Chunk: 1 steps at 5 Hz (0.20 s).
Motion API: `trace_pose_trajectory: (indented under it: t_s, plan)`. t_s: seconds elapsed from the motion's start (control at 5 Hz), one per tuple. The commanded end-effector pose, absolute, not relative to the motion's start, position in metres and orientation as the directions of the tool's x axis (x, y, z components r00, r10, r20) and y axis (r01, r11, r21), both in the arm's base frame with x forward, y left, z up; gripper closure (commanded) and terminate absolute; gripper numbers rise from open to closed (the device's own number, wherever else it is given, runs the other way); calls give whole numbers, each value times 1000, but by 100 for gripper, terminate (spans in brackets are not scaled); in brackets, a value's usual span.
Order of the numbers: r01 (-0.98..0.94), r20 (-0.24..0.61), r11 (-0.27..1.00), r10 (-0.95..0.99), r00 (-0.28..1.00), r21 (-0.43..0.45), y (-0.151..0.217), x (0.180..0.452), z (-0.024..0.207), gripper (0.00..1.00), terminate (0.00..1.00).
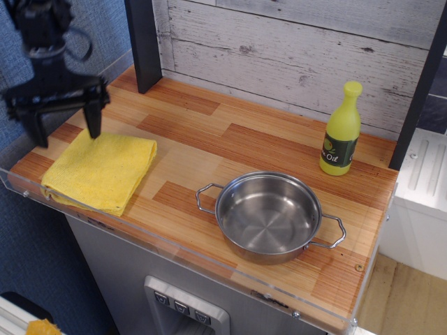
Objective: Move the bottle to the right side of counter
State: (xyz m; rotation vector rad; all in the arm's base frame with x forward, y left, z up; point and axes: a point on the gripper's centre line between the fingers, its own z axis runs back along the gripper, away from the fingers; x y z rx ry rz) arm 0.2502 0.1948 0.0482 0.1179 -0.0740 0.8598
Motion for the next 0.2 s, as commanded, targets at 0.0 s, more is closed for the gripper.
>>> trace_pose_trajectory:
  t_s: [0.0]
  plan:
    - [-762,151,644,748,646,66,191,238,64,0,100]
